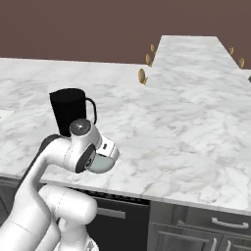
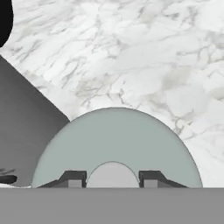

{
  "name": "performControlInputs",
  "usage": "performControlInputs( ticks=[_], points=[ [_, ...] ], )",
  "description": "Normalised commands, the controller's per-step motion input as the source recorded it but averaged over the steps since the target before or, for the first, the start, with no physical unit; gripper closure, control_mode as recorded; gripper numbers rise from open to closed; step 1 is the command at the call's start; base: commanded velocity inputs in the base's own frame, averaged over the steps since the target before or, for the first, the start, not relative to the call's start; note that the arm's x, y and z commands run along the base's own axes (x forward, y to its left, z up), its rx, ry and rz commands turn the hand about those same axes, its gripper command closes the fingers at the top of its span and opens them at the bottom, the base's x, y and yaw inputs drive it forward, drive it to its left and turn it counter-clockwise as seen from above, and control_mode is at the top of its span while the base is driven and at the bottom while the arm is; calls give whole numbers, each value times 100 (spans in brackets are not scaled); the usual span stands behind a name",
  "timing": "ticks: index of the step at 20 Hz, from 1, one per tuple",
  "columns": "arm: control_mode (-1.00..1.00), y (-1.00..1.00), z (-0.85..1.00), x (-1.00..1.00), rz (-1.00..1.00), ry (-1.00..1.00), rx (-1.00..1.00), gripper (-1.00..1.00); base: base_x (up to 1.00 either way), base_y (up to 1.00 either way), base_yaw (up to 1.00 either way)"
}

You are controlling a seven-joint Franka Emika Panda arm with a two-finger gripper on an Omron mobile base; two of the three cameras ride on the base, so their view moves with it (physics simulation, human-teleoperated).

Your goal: Close the lid blender by securely placing the lid on top.

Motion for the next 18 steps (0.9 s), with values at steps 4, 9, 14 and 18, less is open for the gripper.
performControlInputs(
  ticks=[4,9,14,18],
  points=[
    [-100,0,100,-50,0,-39,0,100,0,0,0],
    [-100,3,100,-48,0,-49,0,100,0,0,0],
    [-100,2,100,-11,0,-36,0,100,0,0,0],
    [-100,18,100,0,0,-15,0,100,0,0,0]
  ],
)
